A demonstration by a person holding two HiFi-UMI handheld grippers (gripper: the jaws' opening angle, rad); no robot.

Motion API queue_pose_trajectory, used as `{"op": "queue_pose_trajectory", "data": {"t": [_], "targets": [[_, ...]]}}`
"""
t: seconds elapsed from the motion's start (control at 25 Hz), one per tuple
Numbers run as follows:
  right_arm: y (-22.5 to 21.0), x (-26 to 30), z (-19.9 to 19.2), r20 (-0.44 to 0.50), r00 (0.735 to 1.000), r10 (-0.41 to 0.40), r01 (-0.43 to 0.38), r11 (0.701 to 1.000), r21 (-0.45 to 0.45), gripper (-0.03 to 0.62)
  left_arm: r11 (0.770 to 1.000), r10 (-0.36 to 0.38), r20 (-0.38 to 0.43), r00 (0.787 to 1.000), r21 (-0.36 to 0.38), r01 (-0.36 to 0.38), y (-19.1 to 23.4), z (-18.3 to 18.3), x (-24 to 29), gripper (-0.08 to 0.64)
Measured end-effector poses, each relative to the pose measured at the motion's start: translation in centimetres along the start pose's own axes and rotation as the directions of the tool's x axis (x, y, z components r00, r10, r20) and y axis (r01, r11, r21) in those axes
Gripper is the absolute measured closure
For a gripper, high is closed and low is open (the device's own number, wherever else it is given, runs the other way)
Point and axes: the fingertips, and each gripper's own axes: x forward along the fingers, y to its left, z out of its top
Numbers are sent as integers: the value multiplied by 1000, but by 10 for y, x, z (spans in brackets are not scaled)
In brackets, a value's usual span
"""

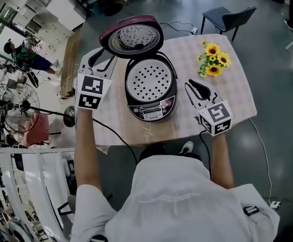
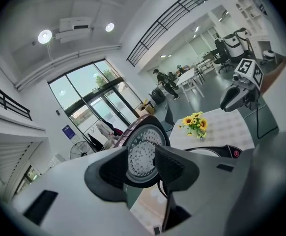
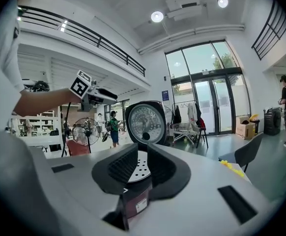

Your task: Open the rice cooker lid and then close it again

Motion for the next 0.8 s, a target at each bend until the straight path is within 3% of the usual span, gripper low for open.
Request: {"op": "queue_pose_trajectory", "data": {"t": [0.8], "targets": [[-15,29,12,-27,996,-81,80,996,-28,517,999,-31,-7,1000,40,31,43,-13,81,337]]}}
